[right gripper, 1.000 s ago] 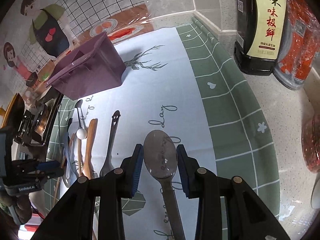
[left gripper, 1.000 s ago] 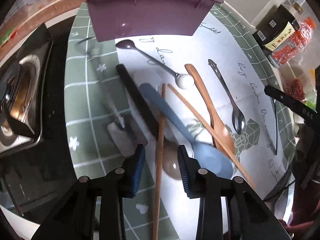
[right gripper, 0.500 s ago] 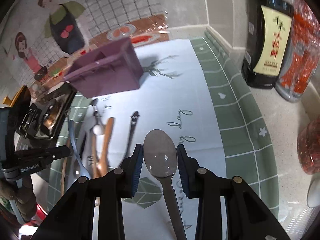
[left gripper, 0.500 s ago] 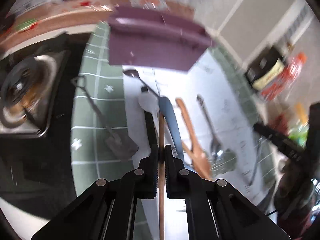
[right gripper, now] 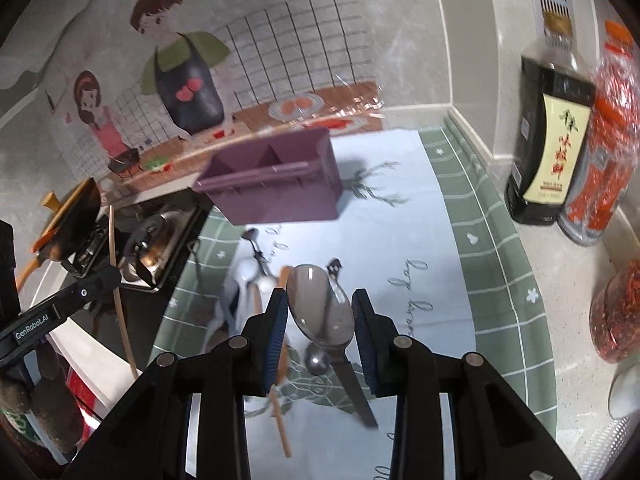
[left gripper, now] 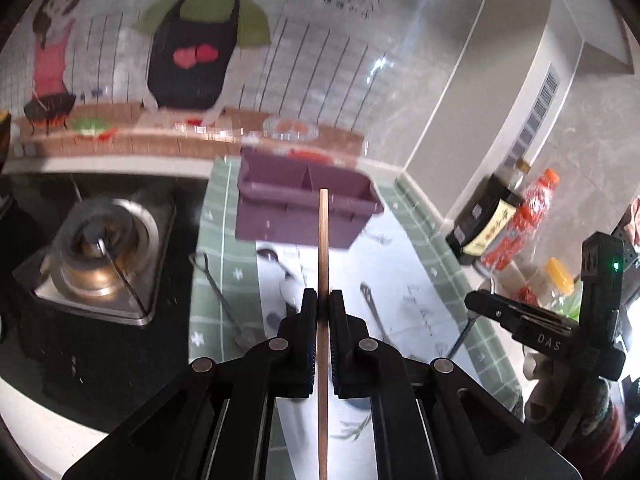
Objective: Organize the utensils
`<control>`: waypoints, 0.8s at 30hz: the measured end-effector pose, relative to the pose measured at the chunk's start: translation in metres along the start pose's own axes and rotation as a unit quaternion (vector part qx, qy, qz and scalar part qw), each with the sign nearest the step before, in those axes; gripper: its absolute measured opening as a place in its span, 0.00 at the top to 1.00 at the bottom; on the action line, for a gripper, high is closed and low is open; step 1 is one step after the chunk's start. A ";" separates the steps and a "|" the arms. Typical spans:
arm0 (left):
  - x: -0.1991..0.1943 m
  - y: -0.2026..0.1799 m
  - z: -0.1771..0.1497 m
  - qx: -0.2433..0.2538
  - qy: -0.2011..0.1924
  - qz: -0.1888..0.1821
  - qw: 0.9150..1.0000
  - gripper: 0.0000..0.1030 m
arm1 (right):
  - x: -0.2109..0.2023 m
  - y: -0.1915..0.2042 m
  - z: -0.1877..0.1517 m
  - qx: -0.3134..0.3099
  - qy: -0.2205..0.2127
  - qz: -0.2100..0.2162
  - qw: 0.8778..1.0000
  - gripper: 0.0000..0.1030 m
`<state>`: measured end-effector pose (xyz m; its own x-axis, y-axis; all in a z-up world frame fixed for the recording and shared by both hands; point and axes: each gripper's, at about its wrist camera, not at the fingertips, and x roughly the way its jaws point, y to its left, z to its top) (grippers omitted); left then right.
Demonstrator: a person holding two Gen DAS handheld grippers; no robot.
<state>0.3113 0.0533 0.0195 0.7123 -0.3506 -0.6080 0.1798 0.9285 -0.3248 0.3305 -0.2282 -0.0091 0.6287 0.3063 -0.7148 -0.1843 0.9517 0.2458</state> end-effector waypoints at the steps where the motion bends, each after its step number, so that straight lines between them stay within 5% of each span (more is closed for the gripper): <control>1: -0.004 -0.001 0.006 0.002 -0.012 0.002 1.000 0.95 | -0.005 0.003 0.006 -0.002 -0.010 0.004 1.000 0.72; 4: -0.015 -0.005 0.028 0.011 -0.048 0.003 0.999 0.95 | -0.016 0.010 0.022 -0.007 -0.036 0.012 0.999 0.74; 6: -0.024 -0.008 0.048 0.018 -0.071 0.003 0.997 0.95 | -0.024 0.016 0.039 -0.015 -0.051 0.021 0.998 0.93; 13: -0.050 -0.020 0.131 0.047 -0.157 0.014 0.986 0.95 | -0.050 0.045 0.124 -0.090 -0.106 0.030 0.990 0.91; 18: -0.042 -0.014 0.134 0.049 -0.154 0.018 0.987 0.95 | -0.015 0.037 0.125 -0.122 -0.042 0.007 0.992 0.91; 22: -0.021 0.001 0.111 0.027 -0.120 0.023 0.992 0.95 | 0.040 0.013 0.090 -0.085 0.034 -0.002 0.996 0.88; 24: -0.015 0.008 0.099 0.013 -0.111 0.028 0.993 0.95 | 0.065 0.009 0.071 -0.075 0.067 -0.021 0.995 0.79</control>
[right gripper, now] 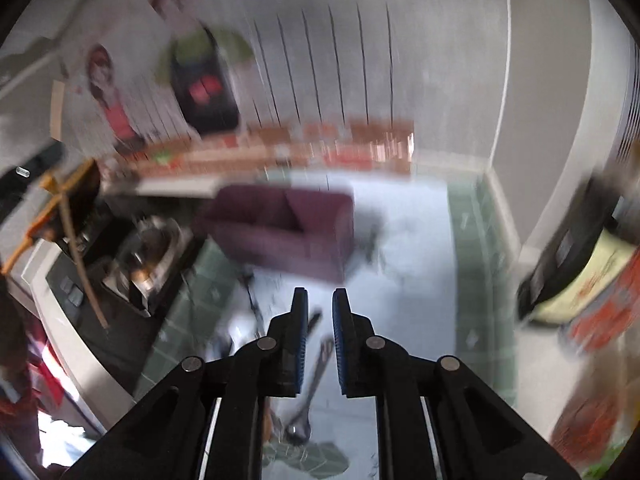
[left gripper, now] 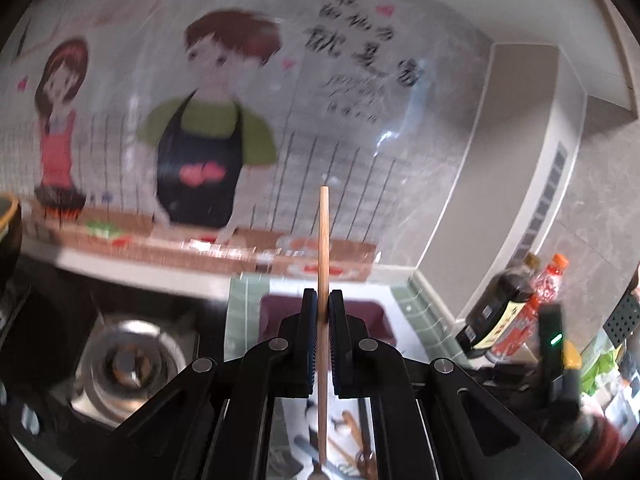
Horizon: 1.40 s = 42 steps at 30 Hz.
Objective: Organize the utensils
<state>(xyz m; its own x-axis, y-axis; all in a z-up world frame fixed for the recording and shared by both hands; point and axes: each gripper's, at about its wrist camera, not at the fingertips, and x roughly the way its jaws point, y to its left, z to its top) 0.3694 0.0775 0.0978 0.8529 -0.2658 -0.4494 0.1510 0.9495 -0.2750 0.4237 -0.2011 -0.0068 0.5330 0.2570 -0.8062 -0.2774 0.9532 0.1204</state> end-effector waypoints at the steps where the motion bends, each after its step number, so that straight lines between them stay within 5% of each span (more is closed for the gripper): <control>1: 0.000 0.004 -0.007 -0.006 0.003 0.006 1.000 0.95 | 0.013 0.001 -0.010 0.003 0.018 -0.015 1.000 0.74; 5: -0.007 0.017 -0.035 -0.019 0.013 0.030 0.999 0.95 | 0.043 0.020 -0.050 -0.017 0.056 -0.063 0.996 0.44; 9: -0.015 0.032 -0.061 -0.038 0.024 0.048 0.998 0.95 | 0.045 0.045 -0.083 -0.030 0.064 -0.042 0.997 0.26; 14: -0.015 0.046 -0.080 -0.065 0.049 0.052 0.995 0.95 | 0.051 0.065 -0.101 -0.014 0.036 -0.018 0.999 0.26; 22: -0.007 0.071 -0.114 -0.098 0.119 0.069 0.986 0.93 | 0.080 0.075 -0.105 -0.005 0.060 -0.040 0.997 0.51; 24: 0.001 0.080 -0.125 -0.113 0.141 0.074 0.981 0.93 | 0.078 0.071 -0.104 -0.002 0.061 -0.037 0.997 0.68; 30: 0.030 0.083 -0.147 -0.116 0.185 0.068 0.974 0.92 | 0.046 0.059 -0.091 -0.016 0.029 -0.049 0.998 0.70; 34: 0.056 0.069 -0.150 -0.092 0.213 0.048 0.972 0.72 | 0.012 0.045 -0.071 -0.015 -0.007 -0.057 0.998 0.70; 37: 0.074 0.059 -0.151 -0.087 0.231 0.034 0.968 0.68 | -0.013 0.031 -0.054 -0.003 -0.036 -0.061 0.997 0.72; 40: 0.087 0.050 -0.151 -0.077 0.242 0.027 0.967 0.67 | -0.031 0.017 -0.038 0.009 -0.057 -0.060 0.997 0.88; 42: 0.095 0.044 -0.151 -0.069 0.247 0.022 0.966 0.67 | -0.036 0.007 -0.029 0.018 -0.062 -0.058 0.996 0.90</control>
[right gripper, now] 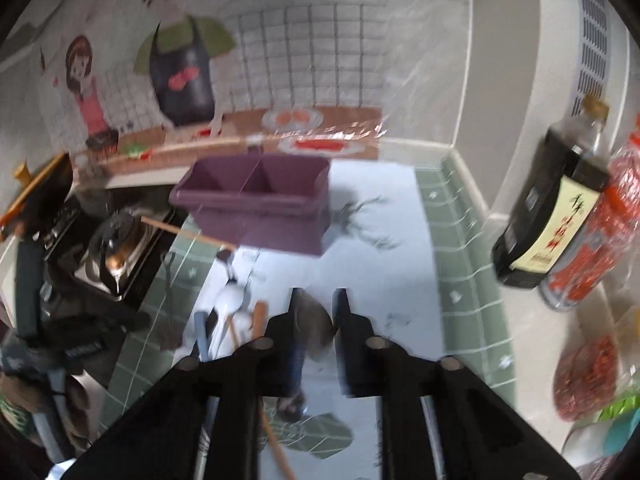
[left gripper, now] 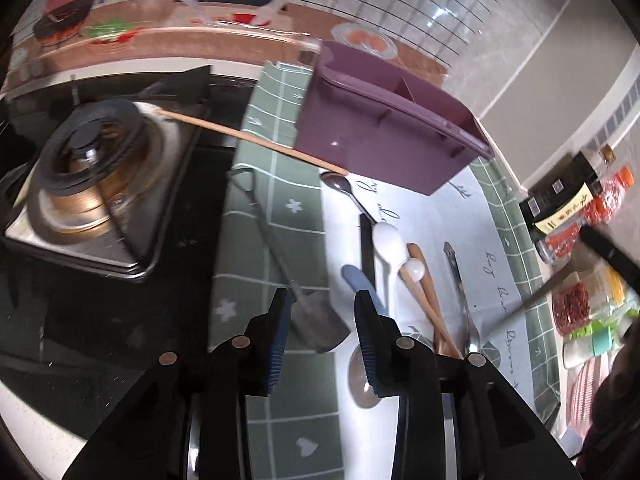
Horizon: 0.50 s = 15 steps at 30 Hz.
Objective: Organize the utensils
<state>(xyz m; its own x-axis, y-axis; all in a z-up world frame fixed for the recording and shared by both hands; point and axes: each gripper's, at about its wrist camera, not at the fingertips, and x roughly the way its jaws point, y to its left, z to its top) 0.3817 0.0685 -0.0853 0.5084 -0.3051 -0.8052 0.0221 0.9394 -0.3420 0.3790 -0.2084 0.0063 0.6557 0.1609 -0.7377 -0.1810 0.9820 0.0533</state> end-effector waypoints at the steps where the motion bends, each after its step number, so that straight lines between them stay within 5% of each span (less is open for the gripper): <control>1: 0.004 -0.004 0.002 0.006 0.003 -0.002 1.000 0.66 | 0.001 -0.006 0.004 0.007 -0.001 0.004 1.000 0.91; 8: 0.035 -0.039 0.023 0.068 0.049 -0.040 0.996 0.62 | 0.019 -0.031 0.005 0.038 0.025 0.023 0.999 0.96; 15: 0.071 -0.059 0.048 0.057 0.080 0.012 0.995 0.55 | 0.036 -0.048 -0.018 0.050 0.059 0.001 0.997 0.94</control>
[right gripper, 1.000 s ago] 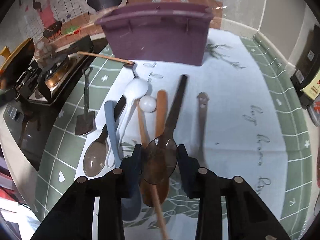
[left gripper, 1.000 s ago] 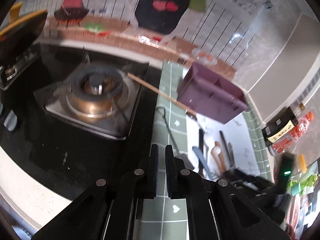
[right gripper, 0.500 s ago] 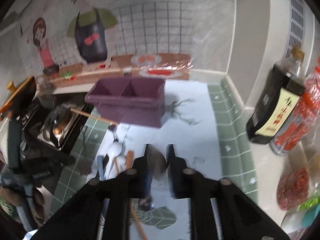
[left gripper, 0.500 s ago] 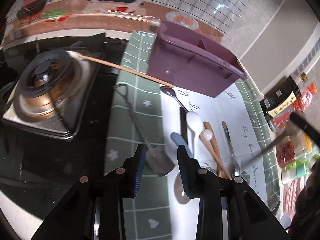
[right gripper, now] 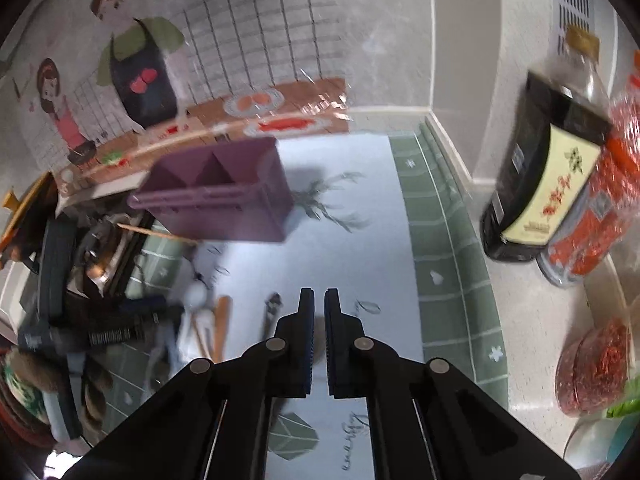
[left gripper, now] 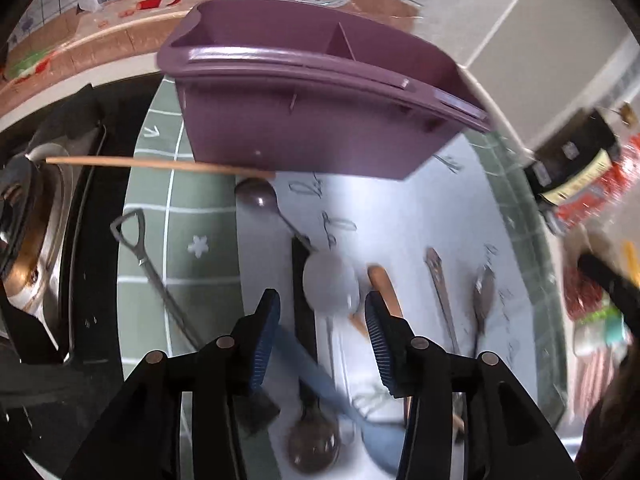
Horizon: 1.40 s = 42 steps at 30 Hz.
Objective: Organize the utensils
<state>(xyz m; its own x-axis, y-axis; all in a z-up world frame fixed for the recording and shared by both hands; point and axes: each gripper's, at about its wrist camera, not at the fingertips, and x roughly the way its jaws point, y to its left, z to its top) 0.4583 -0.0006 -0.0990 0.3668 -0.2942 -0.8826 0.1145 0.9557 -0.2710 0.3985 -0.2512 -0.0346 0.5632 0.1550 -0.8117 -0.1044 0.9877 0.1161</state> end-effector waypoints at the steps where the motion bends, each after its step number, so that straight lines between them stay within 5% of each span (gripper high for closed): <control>1: 0.005 -0.003 0.002 0.000 0.006 0.010 1.000 0.54 | 0.005 -0.003 -0.004 0.004 0.008 -0.005 1.000 0.94; 5: 0.020 -0.010 0.007 -0.006 0.015 0.037 0.999 0.49 | 0.025 -0.008 -0.020 0.022 0.031 -0.025 0.999 0.88; 7: 0.024 -0.012 0.007 -0.008 0.018 0.038 0.999 0.49 | 0.037 -0.008 -0.027 0.041 0.042 -0.016 0.998 0.69; 9: 0.025 -0.017 0.005 0.007 0.019 0.043 0.999 0.52 | 0.045 -0.003 -0.031 0.052 0.041 -0.021 0.998 0.36; 10: 0.024 -0.017 0.003 0.010 0.018 0.050 0.999 0.60 | 0.052 0.000 -0.033 0.057 0.038 -0.027 0.997 0.34; 11: 0.023 -0.017 0.001 0.010 0.014 0.054 0.998 0.67 | 0.059 0.004 -0.034 0.061 0.042 -0.031 0.997 0.34; 20: -0.024 0.010 -0.029 0.000 -0.062 -0.002 0.998 0.68 | 0.095 0.026 -0.036 0.054 0.059 -0.063 0.995 0.36; 23: -0.047 0.016 -0.042 0.008 -0.093 0.000 0.996 0.68 | 0.093 0.043 -0.041 -0.009 0.050 -0.082 0.995 0.70; 31: -0.101 0.021 -0.066 0.005 -0.153 -0.018 0.988 0.68 | 0.038 0.048 -0.050 -0.029 -0.015 -0.028 0.999 0.70; 42: -0.144 0.022 -0.073 -0.005 -0.206 -0.030 0.978 0.68 | -0.026 0.061 -0.045 -0.031 -0.088 -0.022 0.995 0.70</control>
<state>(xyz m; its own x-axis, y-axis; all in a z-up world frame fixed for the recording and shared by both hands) 0.3406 0.0628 -0.0060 0.7007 -0.3242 -0.6355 0.1393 0.9358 -0.3238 0.3401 -0.1956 -0.0320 0.7023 0.1183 -0.7020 -0.1242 0.9913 0.0427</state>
